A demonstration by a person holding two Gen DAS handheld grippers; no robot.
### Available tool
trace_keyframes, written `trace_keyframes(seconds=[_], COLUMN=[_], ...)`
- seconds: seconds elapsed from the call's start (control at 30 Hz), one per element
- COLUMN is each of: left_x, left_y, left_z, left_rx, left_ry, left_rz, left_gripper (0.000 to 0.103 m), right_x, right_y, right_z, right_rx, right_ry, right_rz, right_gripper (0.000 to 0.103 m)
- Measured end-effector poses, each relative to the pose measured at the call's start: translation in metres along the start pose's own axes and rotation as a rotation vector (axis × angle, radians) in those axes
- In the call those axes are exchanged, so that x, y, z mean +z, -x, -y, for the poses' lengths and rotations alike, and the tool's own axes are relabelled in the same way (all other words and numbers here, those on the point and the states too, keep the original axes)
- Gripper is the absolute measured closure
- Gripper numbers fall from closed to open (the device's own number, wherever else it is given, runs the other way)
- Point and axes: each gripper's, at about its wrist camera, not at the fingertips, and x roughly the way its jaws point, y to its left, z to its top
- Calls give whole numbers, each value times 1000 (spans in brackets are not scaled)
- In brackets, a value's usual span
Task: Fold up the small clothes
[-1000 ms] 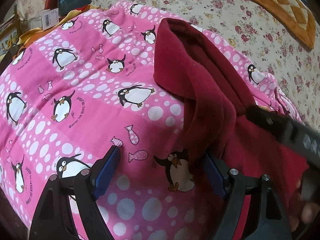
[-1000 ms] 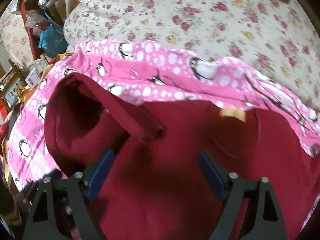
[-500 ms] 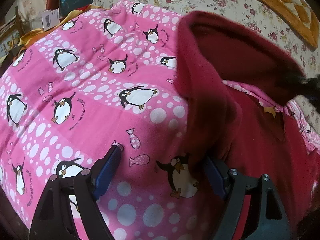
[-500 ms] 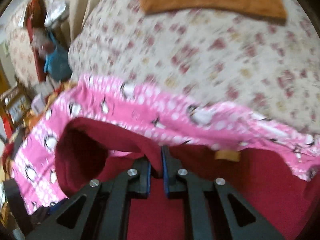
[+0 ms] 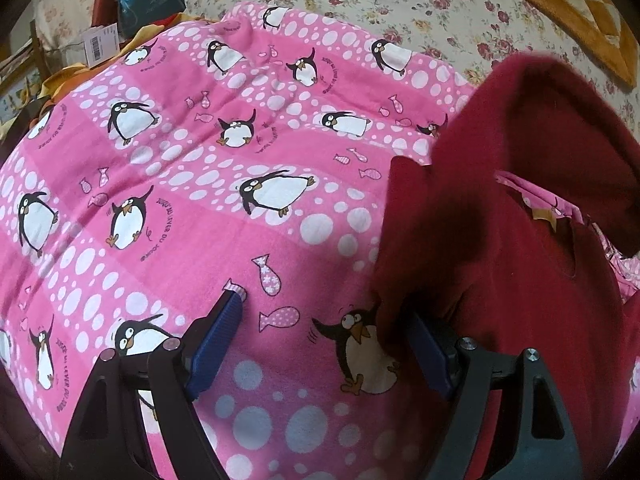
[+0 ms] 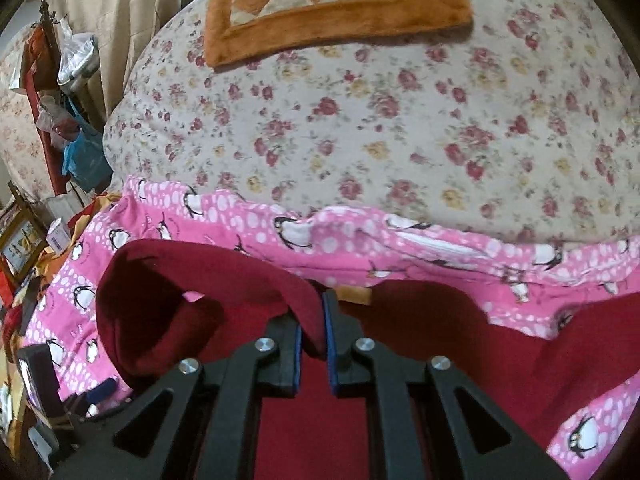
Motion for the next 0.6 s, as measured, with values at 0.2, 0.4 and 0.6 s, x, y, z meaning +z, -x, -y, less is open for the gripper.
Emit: trace_keyframes(seconds=[0.2,0.4,0.6], left_x=[0,0,-3], left_y=[0,3,17], left_z=[-2,-4,-1], left_rx=[-6,-30,-113], left_ry=[5,14,-9], left_rz=[-5,-13,-64], left_gripper=[40,40,43], right_x=[0,-10,-54], right_y=[24,49,53], right_z=[21,70,116], right_rx=[-95,-170,-222], right_ry=[99,92,110], right_rz=[41,62,-26], right_gripper=[93,93,93])
